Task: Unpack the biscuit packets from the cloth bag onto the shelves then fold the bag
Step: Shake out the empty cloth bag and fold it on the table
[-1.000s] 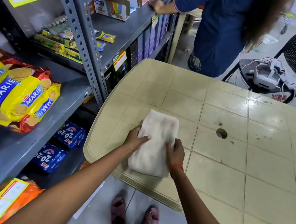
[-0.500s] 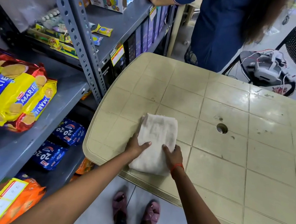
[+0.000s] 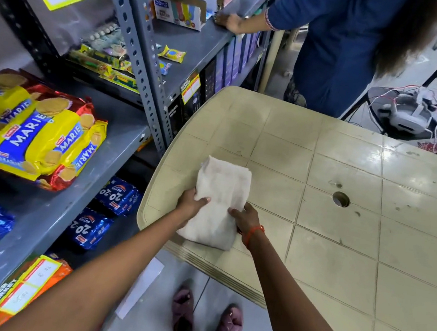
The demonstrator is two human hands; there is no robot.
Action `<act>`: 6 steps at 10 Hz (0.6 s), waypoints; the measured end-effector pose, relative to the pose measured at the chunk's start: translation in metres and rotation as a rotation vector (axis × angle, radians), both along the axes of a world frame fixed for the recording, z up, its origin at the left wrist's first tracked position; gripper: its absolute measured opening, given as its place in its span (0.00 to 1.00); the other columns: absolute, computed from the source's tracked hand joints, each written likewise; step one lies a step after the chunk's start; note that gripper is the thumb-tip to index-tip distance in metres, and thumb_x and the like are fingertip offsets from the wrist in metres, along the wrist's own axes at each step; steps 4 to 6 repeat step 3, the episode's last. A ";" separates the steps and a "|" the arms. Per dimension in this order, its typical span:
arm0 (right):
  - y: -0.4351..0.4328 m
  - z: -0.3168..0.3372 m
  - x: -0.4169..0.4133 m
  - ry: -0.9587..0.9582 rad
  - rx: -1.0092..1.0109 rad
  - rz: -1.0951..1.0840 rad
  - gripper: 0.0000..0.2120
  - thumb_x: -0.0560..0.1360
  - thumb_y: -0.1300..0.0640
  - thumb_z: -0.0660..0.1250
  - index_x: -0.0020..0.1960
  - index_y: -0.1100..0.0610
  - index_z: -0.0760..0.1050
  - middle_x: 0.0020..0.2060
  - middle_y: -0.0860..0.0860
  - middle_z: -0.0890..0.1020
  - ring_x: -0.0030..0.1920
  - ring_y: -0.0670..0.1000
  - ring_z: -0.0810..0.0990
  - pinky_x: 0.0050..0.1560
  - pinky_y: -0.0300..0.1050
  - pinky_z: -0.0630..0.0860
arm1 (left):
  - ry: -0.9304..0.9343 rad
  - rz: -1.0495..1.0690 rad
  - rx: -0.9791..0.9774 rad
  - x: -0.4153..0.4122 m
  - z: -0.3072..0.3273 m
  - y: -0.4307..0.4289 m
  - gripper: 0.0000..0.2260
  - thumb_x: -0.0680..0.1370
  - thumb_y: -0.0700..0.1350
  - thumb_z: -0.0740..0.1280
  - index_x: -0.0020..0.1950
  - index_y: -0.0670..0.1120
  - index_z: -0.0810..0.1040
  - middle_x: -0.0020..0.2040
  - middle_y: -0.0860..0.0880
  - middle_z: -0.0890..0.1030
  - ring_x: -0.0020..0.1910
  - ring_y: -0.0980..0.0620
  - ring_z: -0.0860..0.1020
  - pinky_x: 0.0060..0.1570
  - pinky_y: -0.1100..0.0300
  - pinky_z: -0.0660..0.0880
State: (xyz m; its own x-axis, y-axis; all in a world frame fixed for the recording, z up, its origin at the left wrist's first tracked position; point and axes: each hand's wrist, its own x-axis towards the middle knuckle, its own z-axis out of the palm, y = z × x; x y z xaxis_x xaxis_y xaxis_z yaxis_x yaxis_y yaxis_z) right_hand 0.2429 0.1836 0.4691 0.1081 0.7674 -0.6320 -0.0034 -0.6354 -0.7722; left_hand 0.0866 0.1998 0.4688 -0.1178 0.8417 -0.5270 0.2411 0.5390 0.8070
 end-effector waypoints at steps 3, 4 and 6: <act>0.018 -0.003 -0.049 -0.184 -0.052 0.164 0.19 0.74 0.65 0.63 0.64 0.67 0.68 0.61 0.62 0.76 0.58 0.61 0.77 0.56 0.54 0.77 | 0.374 -0.118 -0.137 -0.055 0.003 0.016 0.26 0.76 0.49 0.66 0.69 0.40 0.65 0.68 0.40 0.72 0.64 0.39 0.71 0.62 0.49 0.73; 0.018 -0.003 -0.049 -0.184 -0.052 0.164 0.19 0.74 0.65 0.63 0.64 0.67 0.68 0.61 0.62 0.76 0.58 0.61 0.77 0.56 0.54 0.77 | 0.374 -0.118 -0.137 -0.055 0.003 0.016 0.26 0.76 0.49 0.66 0.69 0.40 0.65 0.68 0.40 0.72 0.64 0.39 0.71 0.62 0.49 0.73; 0.018 -0.003 -0.049 -0.184 -0.052 0.164 0.19 0.74 0.65 0.63 0.64 0.67 0.68 0.61 0.62 0.76 0.58 0.61 0.77 0.56 0.54 0.77 | 0.374 -0.118 -0.137 -0.055 0.003 0.016 0.26 0.76 0.49 0.66 0.69 0.40 0.65 0.68 0.40 0.72 0.64 0.39 0.71 0.62 0.49 0.73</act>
